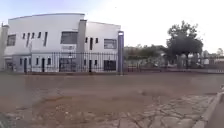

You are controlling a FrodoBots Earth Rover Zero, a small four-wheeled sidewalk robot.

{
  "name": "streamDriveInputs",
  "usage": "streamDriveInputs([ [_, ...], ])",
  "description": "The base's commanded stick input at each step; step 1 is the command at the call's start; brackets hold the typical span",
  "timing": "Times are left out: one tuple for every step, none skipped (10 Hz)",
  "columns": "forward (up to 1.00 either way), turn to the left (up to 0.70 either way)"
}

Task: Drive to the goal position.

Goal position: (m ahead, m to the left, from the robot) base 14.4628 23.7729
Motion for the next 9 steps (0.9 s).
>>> streamDriveInputs([
  [1.00, 0.27],
  [1.00, 0.27],
  [1.00, 0.27],
  [1.00, 0.27],
  [1.00, 0.27],
  [1.00, 0.27],
  [1.00, 0.25],
  [1.00, 0.12],
  [1.00, 0.00],
])
